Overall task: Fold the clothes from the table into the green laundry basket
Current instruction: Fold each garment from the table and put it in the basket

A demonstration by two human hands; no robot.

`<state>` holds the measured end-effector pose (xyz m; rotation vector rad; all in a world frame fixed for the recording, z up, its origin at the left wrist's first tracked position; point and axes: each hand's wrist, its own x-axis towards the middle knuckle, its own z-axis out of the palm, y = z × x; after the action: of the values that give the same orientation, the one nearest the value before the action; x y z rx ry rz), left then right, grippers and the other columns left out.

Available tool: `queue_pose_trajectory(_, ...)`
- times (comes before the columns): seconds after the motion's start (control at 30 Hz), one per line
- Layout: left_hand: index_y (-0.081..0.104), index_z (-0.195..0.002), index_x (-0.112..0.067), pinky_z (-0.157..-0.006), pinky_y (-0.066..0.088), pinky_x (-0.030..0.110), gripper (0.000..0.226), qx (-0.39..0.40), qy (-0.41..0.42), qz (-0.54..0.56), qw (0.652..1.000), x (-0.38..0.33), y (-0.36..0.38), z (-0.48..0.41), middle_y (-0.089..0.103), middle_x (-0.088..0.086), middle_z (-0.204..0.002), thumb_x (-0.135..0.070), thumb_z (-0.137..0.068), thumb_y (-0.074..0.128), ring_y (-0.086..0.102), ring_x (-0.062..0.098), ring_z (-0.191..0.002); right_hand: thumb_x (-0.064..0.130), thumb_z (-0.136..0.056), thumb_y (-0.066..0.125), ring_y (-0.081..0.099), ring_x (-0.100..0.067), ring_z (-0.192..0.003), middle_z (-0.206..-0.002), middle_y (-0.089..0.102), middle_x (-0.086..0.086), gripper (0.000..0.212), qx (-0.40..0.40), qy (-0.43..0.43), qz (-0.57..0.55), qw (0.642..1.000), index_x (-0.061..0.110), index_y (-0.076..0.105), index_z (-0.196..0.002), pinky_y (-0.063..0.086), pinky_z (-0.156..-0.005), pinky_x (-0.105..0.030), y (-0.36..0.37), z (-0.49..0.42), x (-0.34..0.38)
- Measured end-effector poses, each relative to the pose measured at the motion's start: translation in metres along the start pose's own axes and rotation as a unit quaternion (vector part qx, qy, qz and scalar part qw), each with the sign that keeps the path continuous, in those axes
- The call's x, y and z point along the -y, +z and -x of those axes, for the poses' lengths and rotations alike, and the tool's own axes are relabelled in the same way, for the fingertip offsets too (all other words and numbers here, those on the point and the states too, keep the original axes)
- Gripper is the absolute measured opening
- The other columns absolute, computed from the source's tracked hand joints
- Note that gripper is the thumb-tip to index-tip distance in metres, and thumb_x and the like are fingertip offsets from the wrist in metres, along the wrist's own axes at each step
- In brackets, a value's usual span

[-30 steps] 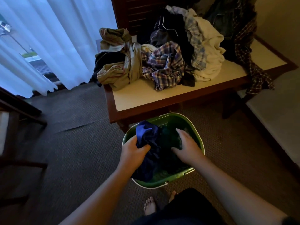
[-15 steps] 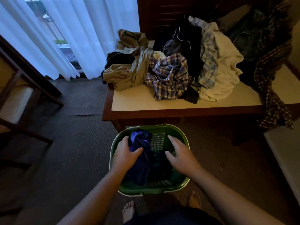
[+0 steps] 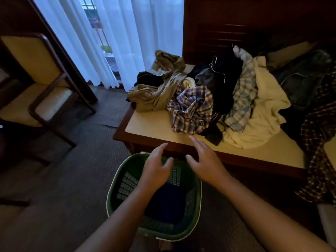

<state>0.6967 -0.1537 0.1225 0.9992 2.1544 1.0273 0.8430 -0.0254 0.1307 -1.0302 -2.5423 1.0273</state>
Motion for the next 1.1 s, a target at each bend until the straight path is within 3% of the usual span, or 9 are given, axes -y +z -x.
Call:
queue_pose_trajectory(0.3, 0.024, -0.163, -0.026, -0.092, 0.028, 0.0, 0.09, 0.014, 0.059, -0.027, 0.998, -0.037, 0.014, -0.1, 0.023, 0.003, -0.166, -0.027, -0.091, 0.078, 0.037, 0.01, -0.141, 0.008, -0.087, 0.067, 0.02, -0.023, -0.155, -0.166, 0.028, -0.009, 0.084, -0.005, -0.09, 0.136, 0.987, 0.011, 0.026, -0.16, 0.017, -0.125, -0.033, -0.064, -0.108, -0.011)
queue_pose_trajectory(0.43, 0.003, -0.164, -0.038, -0.115, 0.04, 0.036, 0.12, -0.01, 0.057, -0.059, 0.997, -0.046, 0.047, -0.16, -0.011, -0.004, -0.171, -0.042, -0.078, 0.086, 0.02, 0.03, -0.156, 0.0, -0.084, 0.056, 0.019, -0.026, -0.156, -0.167, 0.026, -0.011, 0.084, 0.012, -0.115, 0.139, 0.984, 0.011, 0.025, -0.16, 0.021, -0.127, -0.043, -0.083, -0.177, -0.025)
queue_pose_trajectory(0.57, -0.027, -0.152, -0.058, -0.123, 0.023, 0.066, 0.144, -0.002, -0.024, -0.092, 0.995, -0.048, 0.082, -0.22, -0.034, -0.005, -0.167, -0.056, -0.066, 0.089, -0.012, 0.034, -0.16, 0.003, -0.091, 0.05, 0.03, -0.021, -0.151, -0.163, 0.034, -0.009, 0.07, 0.054, -0.129, 0.062, 0.988, 0.011, 0.032, -0.158, 0.028, -0.124, -0.035, -0.094, -0.238, -0.046)
queue_pose_trajectory(0.67, -0.012, -0.157, -0.058, -0.117, 0.035, 0.056, 0.125, -0.014, -0.066, -0.124, 0.99, -0.051, 0.097, -0.247, 0.009, 0.009, -0.173, -0.041, -0.078, 0.083, 0.018, 0.039, -0.153, 0.005, -0.097, 0.049, 0.037, -0.016, -0.148, -0.16, 0.041, -0.007, 0.06, 0.109, -0.157, 0.031, 0.981, 0.011, 0.039, -0.155, 0.032, -0.122, -0.034, -0.101, -0.266, -0.063)
queue_pose_trajectory(0.73, 0.039, -0.157, -0.04, -0.102, 0.045, 0.034, 0.081, -0.061, -0.064, -0.086, 0.992, -0.056, 0.093, -0.253, 0.055, 0.004, -0.15, -0.019, -0.086, 0.073, 0.051, 0.028, -0.131, 0.005, -0.098, 0.049, 0.047, -0.015, -0.14, -0.152, 0.051, -0.008, 0.053, 0.105, -0.184, 0.008, 0.977, 0.01, 0.047, -0.15, 0.039, -0.118, -0.032, -0.108, -0.281, -0.073)
queue_pose_trajectory(0.8, 0.075, -0.125, -0.025, -0.089, 0.052, 0.021, 0.049, -0.106, -0.056, 0.0, 0.993, -0.067, 0.075, -0.249, 0.075, -0.001, -0.119, -0.002, -0.082, 0.07, 0.069, 0.021, -0.113, 0.002, -0.097, 0.05, 0.053, -0.015, -0.134, -0.144, 0.059, -0.009, 0.048, 0.075, -0.203, -0.017, 0.976, 0.009, 0.054, -0.144, 0.043, -0.115, -0.032, -0.113, -0.297, -0.076)
queue_pose_trajectory(0.9, 0.083, -0.097, -0.013, -0.082, 0.061, 0.038, 0.027, -0.028, -0.035, 0.155, 0.987, -0.082, 0.036, -0.219, 0.08, 0.007, -0.095, 0.001, -0.08, 0.067, 0.075, 0.023, -0.091, -0.008, -0.088, 0.053, 0.051, -0.019, -0.137, -0.145, 0.058, -0.011, 0.056, 0.072, -0.207, -0.028, 0.975, 0.008, 0.057, -0.142, 0.038, -0.118, -0.028, -0.119, -0.318, -0.074)
queue_pose_trajectory(0.97, 0.08, -0.096, 0.001, -0.077, 0.057, 0.043, 0.014, 0.033, -0.044, 0.246, 0.968, -0.097, 0.012, -0.188, 0.078, 0.021, -0.095, 0.001, -0.085, 0.071, 0.073, 0.028, -0.085, -0.011, -0.081, 0.059, 0.03, -0.023, -0.152, -0.16, 0.04, -0.009, 0.079, 0.17, -0.22, 0.001, 0.961, 0.016, 0.043, -0.154, 0.02, -0.122, -0.023, -0.119, -0.325, -0.073)
queue_pose_trajectory(1.1, 0.086, -0.094, -0.018, -0.072, 0.059, 0.025, 0.025, -0.059, -0.06, 0.341, 0.936, -0.12, -0.005, -0.145, 0.081, 0.01, -0.091, -0.002, -0.078, 0.076, 0.077, 0.015, -0.082, 0.026, -0.087, 0.078, -0.021, -0.02, -0.151, -0.171, -0.004, 0.002, 0.096, 0.367, -0.278, 0.187, 0.868, 0.043, 0.018, -0.16, -0.01, -0.123, -0.045, -0.084, -0.322, -0.08)
